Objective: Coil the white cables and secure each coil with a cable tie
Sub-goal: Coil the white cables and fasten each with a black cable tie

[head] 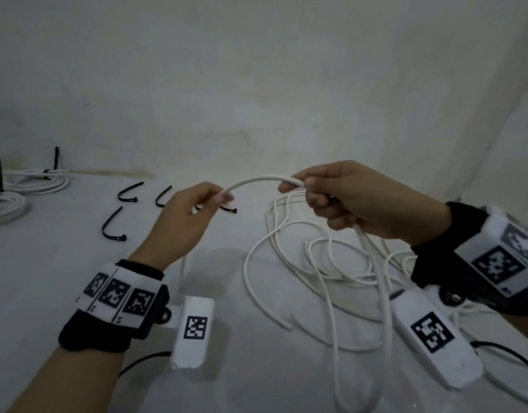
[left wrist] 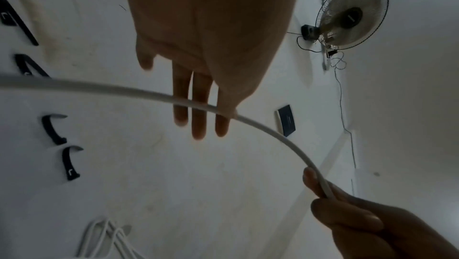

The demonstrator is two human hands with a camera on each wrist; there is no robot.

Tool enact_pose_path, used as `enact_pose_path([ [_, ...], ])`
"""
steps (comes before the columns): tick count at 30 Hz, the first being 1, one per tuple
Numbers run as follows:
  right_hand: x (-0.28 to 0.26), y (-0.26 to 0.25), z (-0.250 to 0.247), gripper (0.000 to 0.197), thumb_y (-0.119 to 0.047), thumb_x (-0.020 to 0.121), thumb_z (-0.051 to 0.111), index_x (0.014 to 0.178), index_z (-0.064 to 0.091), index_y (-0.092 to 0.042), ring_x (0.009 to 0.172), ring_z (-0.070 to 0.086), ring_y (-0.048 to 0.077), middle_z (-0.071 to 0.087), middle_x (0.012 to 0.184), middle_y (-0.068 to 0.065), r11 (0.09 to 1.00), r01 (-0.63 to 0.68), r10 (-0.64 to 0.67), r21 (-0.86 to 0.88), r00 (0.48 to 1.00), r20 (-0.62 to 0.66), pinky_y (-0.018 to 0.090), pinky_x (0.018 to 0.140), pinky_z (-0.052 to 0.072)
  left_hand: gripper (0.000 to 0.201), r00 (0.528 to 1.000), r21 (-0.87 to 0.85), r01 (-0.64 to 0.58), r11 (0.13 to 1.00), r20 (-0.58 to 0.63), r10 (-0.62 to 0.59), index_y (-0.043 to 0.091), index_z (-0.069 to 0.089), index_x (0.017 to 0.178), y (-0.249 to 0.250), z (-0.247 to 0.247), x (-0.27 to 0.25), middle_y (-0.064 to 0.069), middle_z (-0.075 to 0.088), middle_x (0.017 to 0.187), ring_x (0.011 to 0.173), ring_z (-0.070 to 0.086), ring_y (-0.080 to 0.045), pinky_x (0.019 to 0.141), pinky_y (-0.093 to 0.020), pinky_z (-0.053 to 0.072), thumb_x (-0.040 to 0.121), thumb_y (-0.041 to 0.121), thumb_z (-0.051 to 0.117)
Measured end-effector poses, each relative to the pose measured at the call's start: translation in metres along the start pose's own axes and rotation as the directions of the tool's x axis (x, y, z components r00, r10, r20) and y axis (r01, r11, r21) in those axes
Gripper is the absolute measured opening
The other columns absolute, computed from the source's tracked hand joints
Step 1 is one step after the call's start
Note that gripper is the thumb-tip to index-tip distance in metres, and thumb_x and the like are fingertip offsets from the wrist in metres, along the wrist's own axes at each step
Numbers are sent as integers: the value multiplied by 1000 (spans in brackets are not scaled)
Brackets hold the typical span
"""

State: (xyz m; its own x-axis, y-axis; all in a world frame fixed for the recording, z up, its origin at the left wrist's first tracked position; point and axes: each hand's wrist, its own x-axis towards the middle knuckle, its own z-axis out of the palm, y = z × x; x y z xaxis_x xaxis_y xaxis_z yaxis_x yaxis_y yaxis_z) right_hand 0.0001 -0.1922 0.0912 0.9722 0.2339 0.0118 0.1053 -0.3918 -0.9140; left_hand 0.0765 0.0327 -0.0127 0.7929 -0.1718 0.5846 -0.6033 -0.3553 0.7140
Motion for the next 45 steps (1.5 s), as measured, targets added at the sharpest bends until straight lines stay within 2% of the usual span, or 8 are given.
enact_pose_path([
  [3, -1, -1, -6, 33, -11, 103, 33, 108, 65, -3, 44, 22, 6, 36, 55, -5, 998, 59, -57, 36, 997, -51, 15, 36, 21, 31, 995, -164, 102, 981, 25, -100, 12, 58, 77, -1, 3, 1, 1, 53, 64, 55, 50, -4, 63, -17, 44, 100, 25, 42],
  [8, -2, 7, -11, 31, -13, 103, 34, 106, 63, -4, 42, 24, 5, 39, 56, -4, 989, 53, -46, 139, 998, -51, 15, 37, 22, 41, 950, -235, 282, 930, -67, -305, 12, 41, 71, -13, -1, 2, 3, 30, 55, 44, 25, -7, 41, -18, 25, 96, 44, 46],
  [15, -24, 23, -7, 18, -22, 85, 53, 89, 60, -6, 46, 41, 4, 66, 69, 3, 985, -172, 168, -28, 899, 404, 14, 41, 31, 42, 776, -592, 442, 674, -125, -618, 18, 38, 61, -22, -15, 9, 12, 30, 40, 33, 21, -4, 34, -13, 17, 96, 36, 52],
  [23, -6, 18, -18, 16, -5, 98, 46, 85, 54, -1, 66, 72, 18, 67, 84, 20, 993, -21, 25, 116, 999, -37, 19, 56, 57, 38, 818, -614, 523, 591, 165, -552, 14, 48, 72, -20, -14, 5, 9, 26, 46, 36, 23, -4, 34, -16, 22, 100, 38, 41],
  [30, 35, 26, -38, 24, 7, 93, 38, 82, 49, -11, 67, 71, 26, 62, 88, 20, 905, 177, -346, -387, 836, -427, 30, 60, 59, 43, 870, -666, 475, 575, 260, -418, 15, 41, 66, -9, -6, 4, 7, 25, 49, 37, 22, -4, 36, -17, 23, 103, 34, 29],
  [35, 55, 43, -30, 19, 7, 93, 35, 91, 51, -2, 73, 65, 37, 58, 86, 21, 835, 171, -444, -523, 772, -456, 27, 59, 56, 46, 893, -829, 402, 390, 260, -368, 17, 44, 58, -10, -13, 5, 7, 26, 48, 36, 22, -4, 35, -16, 24, 100, 32, 30],
  [40, 72, 91, -23, 23, 1, 91, 41, 110, 52, -7, 77, 62, 35, 65, 88, 21, 705, -73, -271, -705, 891, -364, 42, 69, 53, 29, 904, -899, 364, 244, 279, -324, 18, 49, 60, -6, -18, 4, 9, 27, 45, 45, 8, -7, 33, -15, 20, 86, 29, 41],
  [45, 70, 113, -2, 58, 12, 87, 35, 137, 31, -17, 71, 65, 28, 58, 80, 6, 796, 153, -373, -586, 886, -275, 37, 65, 52, 27, 913, -925, 297, 237, 202, -355, 19, 44, 68, -9, -17, 5, 9, 27, 46, 35, 20, -4, 35, -15, 20, 93, 27, 35],
])
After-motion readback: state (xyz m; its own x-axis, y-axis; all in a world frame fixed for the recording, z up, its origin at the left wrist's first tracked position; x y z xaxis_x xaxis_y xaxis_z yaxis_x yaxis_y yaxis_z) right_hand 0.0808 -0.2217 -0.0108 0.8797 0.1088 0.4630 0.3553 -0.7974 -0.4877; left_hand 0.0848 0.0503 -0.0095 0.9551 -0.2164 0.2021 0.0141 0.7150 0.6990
